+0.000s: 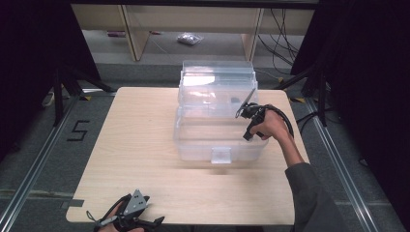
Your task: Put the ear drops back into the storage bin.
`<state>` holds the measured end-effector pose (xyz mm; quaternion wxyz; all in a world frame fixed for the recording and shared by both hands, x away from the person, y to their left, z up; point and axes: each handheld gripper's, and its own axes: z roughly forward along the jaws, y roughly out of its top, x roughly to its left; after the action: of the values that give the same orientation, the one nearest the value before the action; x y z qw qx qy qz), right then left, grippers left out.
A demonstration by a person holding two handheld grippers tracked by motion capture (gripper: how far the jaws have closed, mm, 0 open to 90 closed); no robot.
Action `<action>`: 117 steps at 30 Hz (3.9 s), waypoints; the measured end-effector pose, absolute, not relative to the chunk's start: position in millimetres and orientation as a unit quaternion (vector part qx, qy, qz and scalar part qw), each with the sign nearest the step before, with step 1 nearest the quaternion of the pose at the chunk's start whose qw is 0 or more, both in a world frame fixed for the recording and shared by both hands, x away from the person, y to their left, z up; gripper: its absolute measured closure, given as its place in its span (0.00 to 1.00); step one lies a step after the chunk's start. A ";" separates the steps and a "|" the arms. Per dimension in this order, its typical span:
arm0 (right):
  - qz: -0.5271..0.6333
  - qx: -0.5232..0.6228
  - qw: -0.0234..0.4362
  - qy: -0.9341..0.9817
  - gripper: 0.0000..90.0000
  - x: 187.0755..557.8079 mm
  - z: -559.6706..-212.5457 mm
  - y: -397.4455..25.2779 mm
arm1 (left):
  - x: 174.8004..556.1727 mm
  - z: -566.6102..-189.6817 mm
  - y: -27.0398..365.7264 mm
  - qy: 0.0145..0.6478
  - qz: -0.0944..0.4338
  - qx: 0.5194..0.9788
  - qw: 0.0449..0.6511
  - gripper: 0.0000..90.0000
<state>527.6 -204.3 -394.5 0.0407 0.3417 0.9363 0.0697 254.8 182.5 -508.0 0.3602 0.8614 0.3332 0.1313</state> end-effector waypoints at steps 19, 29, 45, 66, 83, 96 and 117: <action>0.062 0.367 0.021 0.928 0.67 532.9 -419.2 -208.4 | 254.8 -508.1 181.9 0.335 0.130 0.859 0.364 0.18; 0.056 0.366 0.028 0.929 0.67 535.0 -423.1 -207.1 | 254.9 -508.0 182.5 0.334 0.131 0.861 0.361 0.18; 0.048 0.375 0.019 0.926 0.67 535.0 -435.0 -206.1 | 254.9 -508.5 182.2 0.333 0.131 0.862 0.360 0.18; 0.055 0.388 0.000 0.920 0.64 533.0 -436.4 -205.9 | 254.6 -509.0 181.8 0.333 0.133 0.861 0.361 0.17; 0.155 0.396 0.058 0.903 0.36 523.9 -391.8 -208.4 | 254.9 -508.8 181.8 0.333 0.133 0.861 0.360 0.17; 0.196 0.394 0.083 0.894 0.27 504.7 -370.8 -205.4 | 255.1 -508.9 182.2 0.336 0.132 0.860 0.360 0.17; 0.250 0.387 0.091 0.883 0.25 469.1 -354.2 -211.9 | 255.0 -508.5 182.1 0.333 0.132 0.862 0.359 0.17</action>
<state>469.1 -211.9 -354.2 0.0914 0.3870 0.8828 0.2499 255.0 182.1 -508.5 0.3592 0.8616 0.3334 0.1324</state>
